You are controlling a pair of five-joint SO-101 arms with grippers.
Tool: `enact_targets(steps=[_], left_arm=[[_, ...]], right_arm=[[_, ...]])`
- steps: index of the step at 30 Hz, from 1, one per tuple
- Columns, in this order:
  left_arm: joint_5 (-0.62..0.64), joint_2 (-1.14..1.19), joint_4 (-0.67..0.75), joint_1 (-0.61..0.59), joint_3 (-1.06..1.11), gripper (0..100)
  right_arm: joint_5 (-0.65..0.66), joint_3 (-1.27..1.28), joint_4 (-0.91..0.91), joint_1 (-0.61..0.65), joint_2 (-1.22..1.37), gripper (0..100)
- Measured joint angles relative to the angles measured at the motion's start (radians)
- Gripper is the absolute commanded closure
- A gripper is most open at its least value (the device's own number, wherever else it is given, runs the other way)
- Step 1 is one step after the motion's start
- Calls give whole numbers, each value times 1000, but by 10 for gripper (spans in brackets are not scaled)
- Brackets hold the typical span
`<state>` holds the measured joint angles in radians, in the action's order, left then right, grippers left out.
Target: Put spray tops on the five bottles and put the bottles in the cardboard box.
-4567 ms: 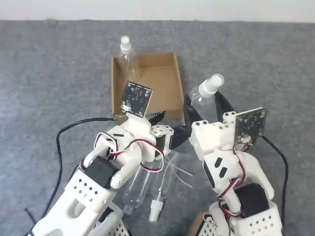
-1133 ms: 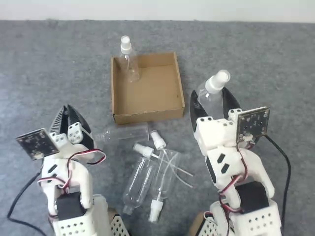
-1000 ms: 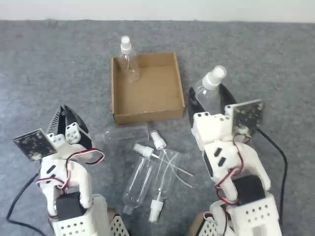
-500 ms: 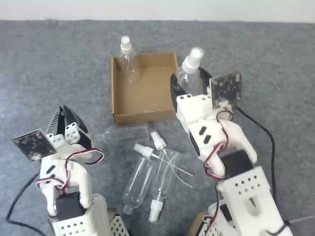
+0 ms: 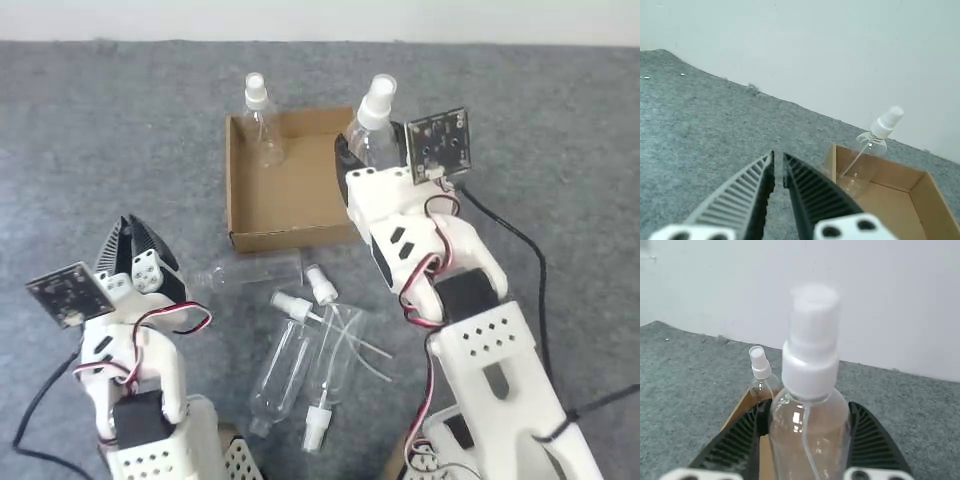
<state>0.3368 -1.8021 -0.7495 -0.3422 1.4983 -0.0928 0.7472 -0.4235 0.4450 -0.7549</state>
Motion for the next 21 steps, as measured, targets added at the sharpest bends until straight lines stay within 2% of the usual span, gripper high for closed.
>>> enact_targets(steps=[21], left_arm=[[0, 0, 0, 2, 0, 973]], right_arm=[[0, -206, 2, -2, 250, 884]])
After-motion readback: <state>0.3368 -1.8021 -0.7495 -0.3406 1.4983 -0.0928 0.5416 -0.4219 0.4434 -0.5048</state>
